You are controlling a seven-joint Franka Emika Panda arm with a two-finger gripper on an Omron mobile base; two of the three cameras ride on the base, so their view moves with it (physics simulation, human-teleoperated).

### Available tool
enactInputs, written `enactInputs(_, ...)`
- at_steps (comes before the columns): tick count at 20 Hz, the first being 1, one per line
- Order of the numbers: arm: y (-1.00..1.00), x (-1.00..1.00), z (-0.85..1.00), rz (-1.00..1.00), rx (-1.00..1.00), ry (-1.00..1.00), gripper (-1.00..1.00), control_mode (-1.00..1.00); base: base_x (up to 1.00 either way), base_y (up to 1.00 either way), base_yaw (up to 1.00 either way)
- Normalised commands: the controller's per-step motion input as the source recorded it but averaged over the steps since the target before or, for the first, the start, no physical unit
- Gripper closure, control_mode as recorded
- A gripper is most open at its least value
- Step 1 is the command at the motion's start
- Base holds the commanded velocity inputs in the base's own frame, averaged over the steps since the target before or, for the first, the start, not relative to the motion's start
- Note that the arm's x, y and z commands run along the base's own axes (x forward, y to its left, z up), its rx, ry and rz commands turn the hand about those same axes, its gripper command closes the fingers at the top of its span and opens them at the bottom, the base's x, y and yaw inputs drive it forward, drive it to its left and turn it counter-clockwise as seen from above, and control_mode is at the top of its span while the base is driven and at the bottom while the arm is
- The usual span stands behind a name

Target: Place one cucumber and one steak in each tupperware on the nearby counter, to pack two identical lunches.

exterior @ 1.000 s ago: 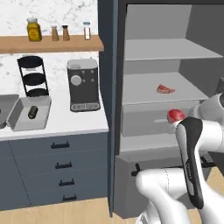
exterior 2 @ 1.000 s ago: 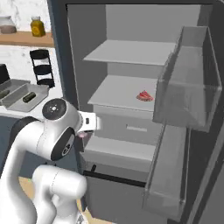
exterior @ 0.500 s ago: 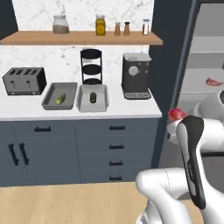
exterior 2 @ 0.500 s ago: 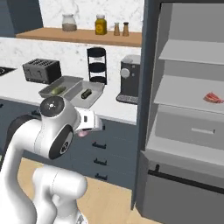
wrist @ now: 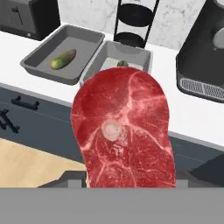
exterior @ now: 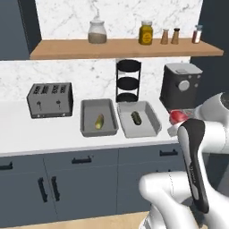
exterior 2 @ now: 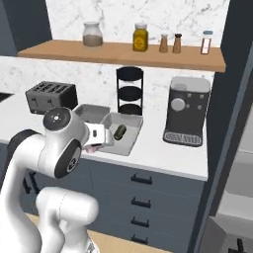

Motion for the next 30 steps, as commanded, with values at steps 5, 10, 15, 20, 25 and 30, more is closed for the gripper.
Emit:
enactInputs(5, 0.0, 0.0, 0.0, 0.0, 0.0, 0.0, 1.0, 1.0, 1.0, 0.21, -0.27)
enactInputs(10, 0.2, 0.6, -0.3, -0.04, 0.0, 0.04, 1.0, -1.0, 0.4, 0.0, -0.07)
enactInputs(15, 0.46, 0.98, -0.89, 0.0, 0.0, 0.25, 1.0, -1.0, 0.0, 0.0, 0.0)
enactInputs(20, -0.22, 0.82, -0.94, 0.0, 0.0, 0.32, 1.0, -1.0, 0.0, 0.0, 0.0)
enactInputs(25, -0.3, 0.55, -0.6, 0.0, 0.0, 0.21, 1.0, -1.0, 0.0, 0.0, 0.0)
enactInputs(30, 0.0, 0.9, -0.55, 0.0, -0.03, 0.0, 1.0, -1.0, 0.0, 0.0, 0.0)
